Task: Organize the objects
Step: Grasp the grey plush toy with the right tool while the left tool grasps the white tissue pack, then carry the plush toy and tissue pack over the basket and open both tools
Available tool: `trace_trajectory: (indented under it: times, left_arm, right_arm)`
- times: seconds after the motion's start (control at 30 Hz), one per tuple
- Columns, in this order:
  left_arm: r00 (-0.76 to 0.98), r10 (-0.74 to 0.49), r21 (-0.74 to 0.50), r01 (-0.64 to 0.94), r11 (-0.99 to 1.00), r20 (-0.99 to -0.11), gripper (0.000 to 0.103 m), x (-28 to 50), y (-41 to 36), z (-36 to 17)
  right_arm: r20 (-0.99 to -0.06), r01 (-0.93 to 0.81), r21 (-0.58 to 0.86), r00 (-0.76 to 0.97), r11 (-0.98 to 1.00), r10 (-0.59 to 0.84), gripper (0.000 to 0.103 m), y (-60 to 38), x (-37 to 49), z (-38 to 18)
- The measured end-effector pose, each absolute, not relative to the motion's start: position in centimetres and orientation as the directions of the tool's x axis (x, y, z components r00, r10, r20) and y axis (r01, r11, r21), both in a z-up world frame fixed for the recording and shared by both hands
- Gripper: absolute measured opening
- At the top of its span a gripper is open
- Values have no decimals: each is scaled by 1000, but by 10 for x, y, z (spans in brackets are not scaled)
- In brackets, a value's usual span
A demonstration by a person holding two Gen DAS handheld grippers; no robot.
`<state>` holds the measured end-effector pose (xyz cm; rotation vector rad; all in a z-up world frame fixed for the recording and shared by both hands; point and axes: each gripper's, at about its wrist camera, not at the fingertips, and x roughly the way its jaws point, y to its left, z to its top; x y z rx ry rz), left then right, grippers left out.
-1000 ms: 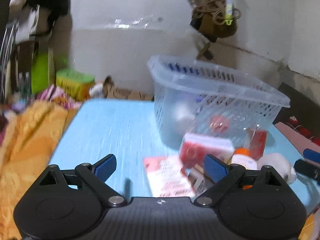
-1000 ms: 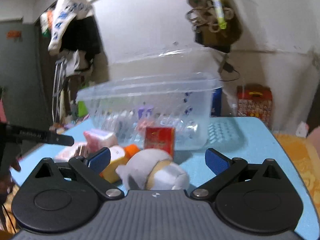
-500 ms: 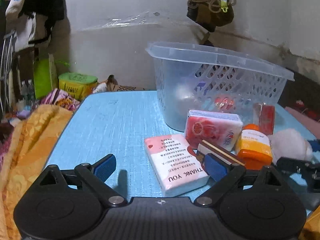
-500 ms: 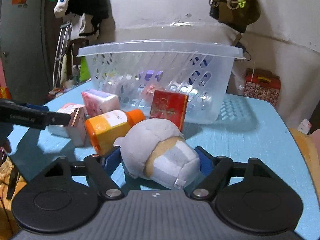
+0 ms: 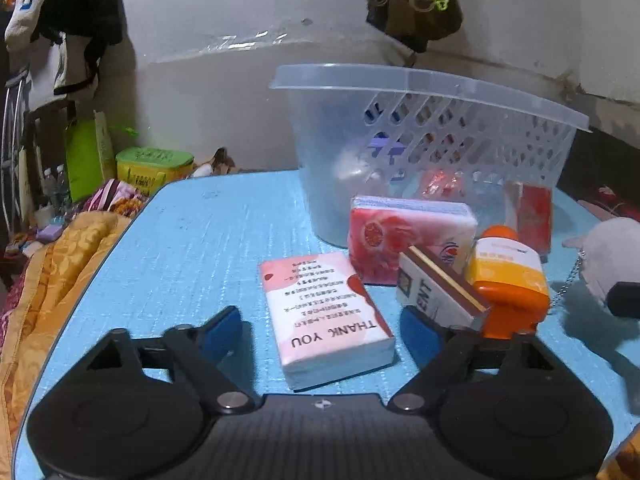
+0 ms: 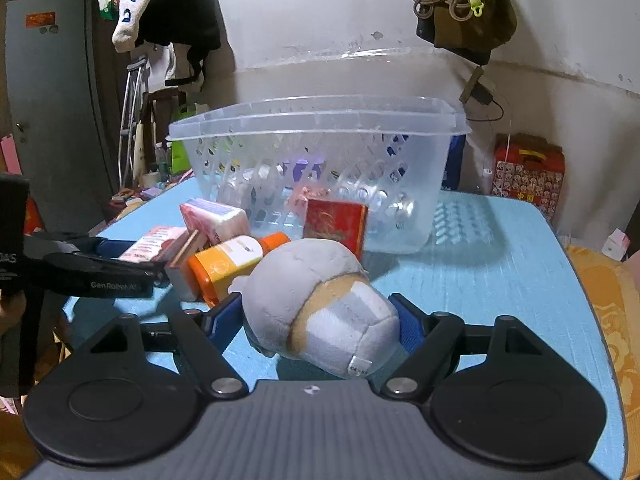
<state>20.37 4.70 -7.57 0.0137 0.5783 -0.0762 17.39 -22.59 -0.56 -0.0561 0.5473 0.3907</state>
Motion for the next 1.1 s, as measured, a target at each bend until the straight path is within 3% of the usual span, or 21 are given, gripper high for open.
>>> trace_trajectory:
  times: [0.03, 0.27, 0.57, 0.6, 0.63, 0.67, 0.8, 1.1]
  left_arm:
    - [841, -69, 2, 83, 997, -536, 64, 202, 45, -75]
    - [868, -28, 108, 93, 990, -495, 63, 187, 29, -75]
    - [915, -39, 69, 73, 995, -402, 58, 165, 29, -43]
    - [922, -42, 74, 76, 994, -386, 55, 162, 27, -39]
    - [926, -46, 78, 81, 994, -374, 38, 159, 24, -37]
    - [929, -53, 82, 90, 993, -367, 35, 157, 21, -34]
    - [924, -70, 111, 120, 987, -375, 32, 157, 11, -39]
    - [865, -41, 52, 77, 996, -500, 33, 183, 32, -63]
  right_arm:
    - [-520, -373, 51, 782, 926, 343, 80, -227, 174, -6]
    - [-512, -333, 9, 808, 943, 291, 80, -227, 173, -4]
    - [-459, -305, 35, 841, 952, 287, 80, -237, 163, 10]
    - [-451, -301, 43, 845, 953, 287, 80, -239, 162, 12]
    - [-446, -299, 52, 847, 953, 290, 80, -241, 162, 14]
    - [-441, -296, 59, 849, 953, 291, 80, -243, 162, 15]
    - [-443, -295, 67, 847, 953, 293, 80, -246, 163, 15]
    - [-449, -309, 78, 838, 948, 310, 80, -247, 163, 12]
